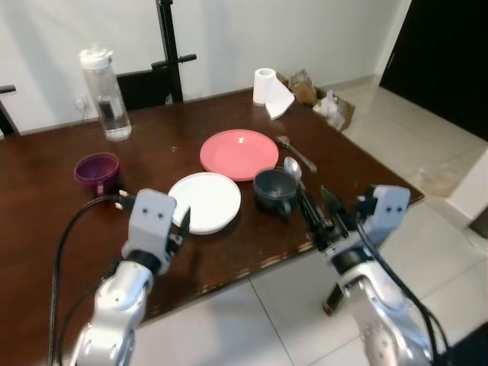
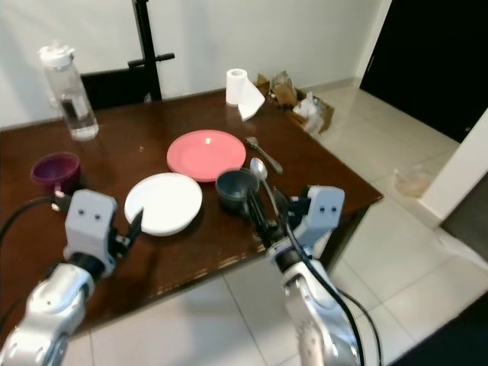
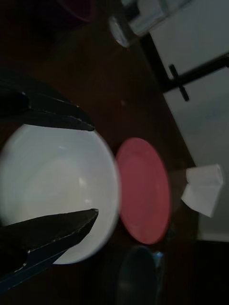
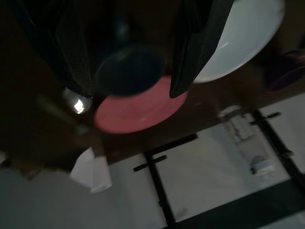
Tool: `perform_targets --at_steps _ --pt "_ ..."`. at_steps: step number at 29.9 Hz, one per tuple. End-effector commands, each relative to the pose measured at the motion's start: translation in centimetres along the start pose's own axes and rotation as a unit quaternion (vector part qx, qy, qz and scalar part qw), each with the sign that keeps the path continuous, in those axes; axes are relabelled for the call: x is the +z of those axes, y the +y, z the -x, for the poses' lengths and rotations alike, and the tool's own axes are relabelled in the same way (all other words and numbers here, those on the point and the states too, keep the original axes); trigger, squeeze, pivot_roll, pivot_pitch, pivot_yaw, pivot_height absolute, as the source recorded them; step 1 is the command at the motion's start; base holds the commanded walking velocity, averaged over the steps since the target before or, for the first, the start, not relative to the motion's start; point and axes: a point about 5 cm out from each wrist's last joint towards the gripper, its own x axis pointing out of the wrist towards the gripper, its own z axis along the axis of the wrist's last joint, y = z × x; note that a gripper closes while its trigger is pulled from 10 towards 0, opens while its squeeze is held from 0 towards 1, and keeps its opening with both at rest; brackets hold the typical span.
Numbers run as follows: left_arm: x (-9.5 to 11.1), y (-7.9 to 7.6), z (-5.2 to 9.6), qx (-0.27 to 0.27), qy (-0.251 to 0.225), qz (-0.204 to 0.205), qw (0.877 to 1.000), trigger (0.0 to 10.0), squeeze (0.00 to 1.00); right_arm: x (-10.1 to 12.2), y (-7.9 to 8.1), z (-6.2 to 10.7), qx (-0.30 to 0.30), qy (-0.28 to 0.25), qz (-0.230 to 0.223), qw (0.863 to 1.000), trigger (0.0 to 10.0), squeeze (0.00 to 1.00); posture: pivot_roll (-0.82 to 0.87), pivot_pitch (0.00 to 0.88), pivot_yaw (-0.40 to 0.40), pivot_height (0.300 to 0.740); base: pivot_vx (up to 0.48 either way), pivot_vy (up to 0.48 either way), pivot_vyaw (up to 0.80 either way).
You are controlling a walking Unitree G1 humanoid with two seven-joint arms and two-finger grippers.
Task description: Setting the table
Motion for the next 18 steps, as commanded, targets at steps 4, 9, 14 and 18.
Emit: perform_targets --at_steps 4,9,14,18 --pt "-0.2 1.0 0.9 0.008 0.020 0.005 1.000 10.0 0.00 0.0 1.0 0.1 0.046 0.006 0.003 0.999 10.0 0.00 0.10 0.107 0.065 0.740 0.099 0.000 0.00" --pt "-0.7 2.6 1.7 0.071 0.039 -0.012 0.997 10.0 0.00 -0.3 1.3 0.5 0.066 0.017 -0.006 0.998 10.0 0.00 0.10 0.111 0.069 0.740 0.000 0.000 0.00" --pt "-1.9 4.7 2.0 0.133 0.074 -0.014 0.988 10.0 0.00 -0.3 1.5 0.6 0.075 0.018 -0.022 0.997 10.0 0.00 0.11 0.116 0.061 0.740 0.000 0.000 0.00" --pt "-2.5 5.7 1.3 0.150 0.092 -0.009 0.984 10.0 0.00 0.0 1.5 0.2 0.074 0.011 -0.024 0.997 10.0 0.00 0.11 0.117 0.065 0.740 0.000 0.000 0.00"
